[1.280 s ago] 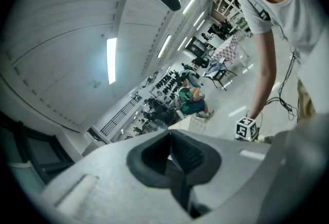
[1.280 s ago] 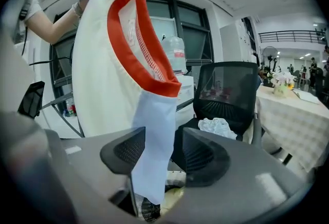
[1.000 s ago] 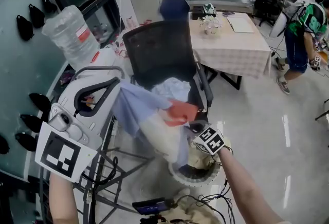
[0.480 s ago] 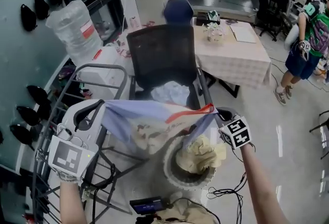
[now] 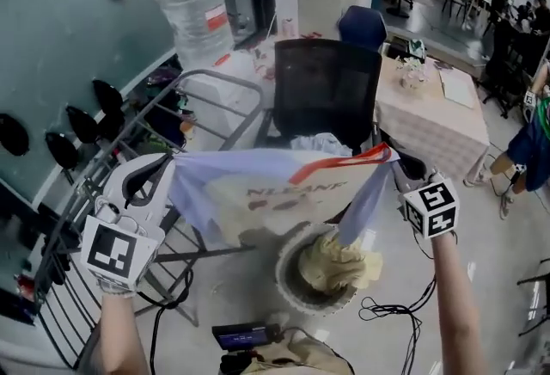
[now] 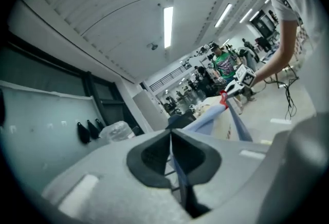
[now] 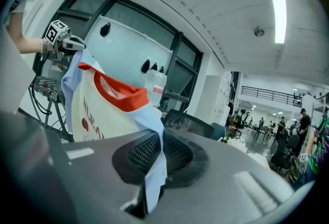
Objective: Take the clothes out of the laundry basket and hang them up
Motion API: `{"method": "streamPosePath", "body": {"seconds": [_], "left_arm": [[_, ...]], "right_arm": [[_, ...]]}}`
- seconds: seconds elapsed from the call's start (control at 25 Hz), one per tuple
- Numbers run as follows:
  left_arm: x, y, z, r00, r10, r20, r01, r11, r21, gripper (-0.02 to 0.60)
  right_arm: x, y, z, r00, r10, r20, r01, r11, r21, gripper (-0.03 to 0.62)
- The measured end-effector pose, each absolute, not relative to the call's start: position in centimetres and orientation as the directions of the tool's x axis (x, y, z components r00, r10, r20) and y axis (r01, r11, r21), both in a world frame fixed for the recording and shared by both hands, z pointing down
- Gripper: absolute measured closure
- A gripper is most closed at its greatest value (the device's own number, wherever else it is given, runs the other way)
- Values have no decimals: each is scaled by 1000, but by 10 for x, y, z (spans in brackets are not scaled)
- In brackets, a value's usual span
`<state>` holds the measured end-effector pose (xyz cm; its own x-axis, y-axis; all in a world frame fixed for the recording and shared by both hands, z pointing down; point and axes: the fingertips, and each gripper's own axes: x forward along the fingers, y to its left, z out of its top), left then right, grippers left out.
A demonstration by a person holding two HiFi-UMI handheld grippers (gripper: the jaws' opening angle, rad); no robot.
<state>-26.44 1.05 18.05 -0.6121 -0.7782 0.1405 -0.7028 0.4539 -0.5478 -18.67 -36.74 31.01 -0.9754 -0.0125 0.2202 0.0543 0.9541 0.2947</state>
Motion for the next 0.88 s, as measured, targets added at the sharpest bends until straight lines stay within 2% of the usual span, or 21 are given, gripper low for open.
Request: {"method": "streamPosePath", "body": {"seconds": [0.28,0.44,0.56,0.76,0.88], "left_arm": [[-218,73,159,-758,-646,90,-574,595,-562,580],[-181,146,151,-834,-548,61,-478,664,-574,580],[-151,210,146,-886,-462,34,-391,708,-589,580],[-111,237,151,-956,-290,36,-255,767,-588,580],[-79,304,151,-982,-189,28,-170,800,-576,580]], "right_arm": [[-212,-323,263,-978,157,140,196,922,335,586],[-220,-249,243,-952,290,100,306,886,349,586],[-224,-180,229,-916,394,70,391,846,362,586],[-239,-138,223,-820,572,32,548,767,333,586],[-238,-62,213,-754,657,17,620,703,347,586]]}}
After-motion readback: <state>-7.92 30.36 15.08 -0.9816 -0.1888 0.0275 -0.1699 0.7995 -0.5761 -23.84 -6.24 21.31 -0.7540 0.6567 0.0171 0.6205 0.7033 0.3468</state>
